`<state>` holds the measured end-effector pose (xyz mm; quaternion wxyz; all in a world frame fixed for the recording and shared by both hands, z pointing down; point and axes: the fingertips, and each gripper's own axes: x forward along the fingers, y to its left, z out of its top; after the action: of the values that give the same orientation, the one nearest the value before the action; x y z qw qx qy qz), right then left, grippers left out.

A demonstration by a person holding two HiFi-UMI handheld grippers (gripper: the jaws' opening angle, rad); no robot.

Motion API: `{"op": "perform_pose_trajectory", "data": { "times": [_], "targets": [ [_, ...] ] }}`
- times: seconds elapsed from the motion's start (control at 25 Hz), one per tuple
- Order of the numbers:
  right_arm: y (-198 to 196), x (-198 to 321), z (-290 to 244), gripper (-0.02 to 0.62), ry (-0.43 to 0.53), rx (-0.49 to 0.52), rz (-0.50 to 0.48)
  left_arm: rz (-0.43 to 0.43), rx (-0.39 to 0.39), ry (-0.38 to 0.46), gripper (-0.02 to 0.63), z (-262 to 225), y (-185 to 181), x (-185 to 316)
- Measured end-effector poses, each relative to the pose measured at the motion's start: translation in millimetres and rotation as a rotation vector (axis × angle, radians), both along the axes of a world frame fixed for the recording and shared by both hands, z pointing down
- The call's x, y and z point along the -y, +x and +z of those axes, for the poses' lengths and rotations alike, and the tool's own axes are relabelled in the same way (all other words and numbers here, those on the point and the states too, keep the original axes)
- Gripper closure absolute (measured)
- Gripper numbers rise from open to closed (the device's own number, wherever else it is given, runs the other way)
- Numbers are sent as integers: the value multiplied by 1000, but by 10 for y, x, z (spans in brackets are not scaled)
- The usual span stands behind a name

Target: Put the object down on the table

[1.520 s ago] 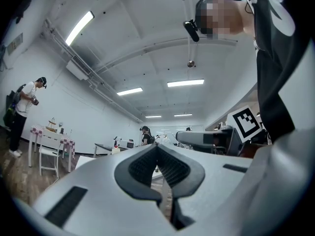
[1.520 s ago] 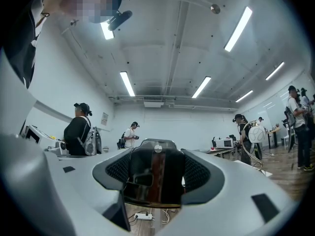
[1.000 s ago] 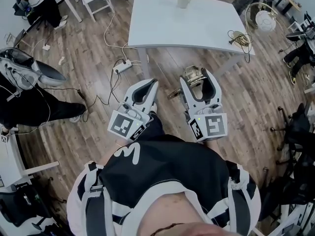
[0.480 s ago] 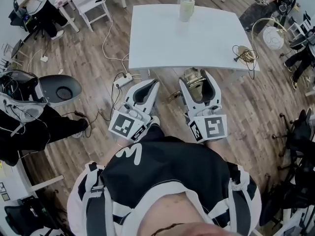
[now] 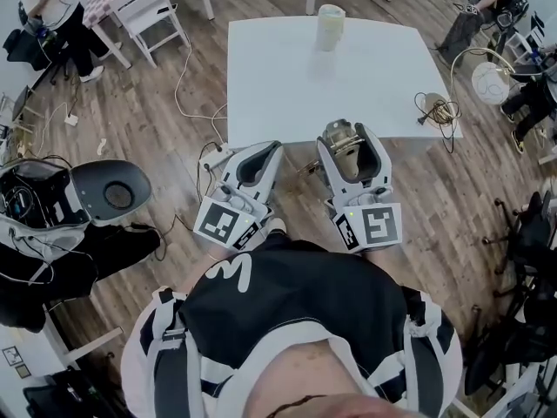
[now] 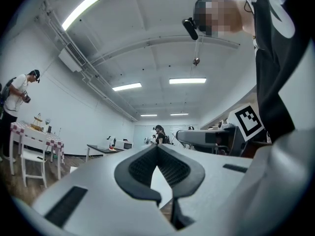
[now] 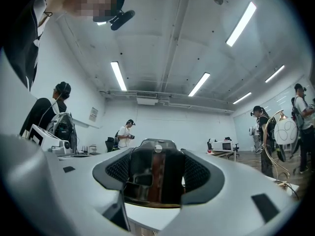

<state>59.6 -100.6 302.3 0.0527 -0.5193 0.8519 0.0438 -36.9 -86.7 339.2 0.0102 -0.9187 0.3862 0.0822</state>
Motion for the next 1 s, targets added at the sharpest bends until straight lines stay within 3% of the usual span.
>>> {"op": "perform_pose_trajectory", "data": {
  "times": [0.32, 1.0],
  "targets": [
    [-190, 401, 49, 287, -3, 4, 13, 27, 1, -7, 601, 54, -148, 406],
    [-305, 696, 159, 287, -16, 4, 12, 34, -1, -20, 601, 143, -254, 694]
  ]
}}
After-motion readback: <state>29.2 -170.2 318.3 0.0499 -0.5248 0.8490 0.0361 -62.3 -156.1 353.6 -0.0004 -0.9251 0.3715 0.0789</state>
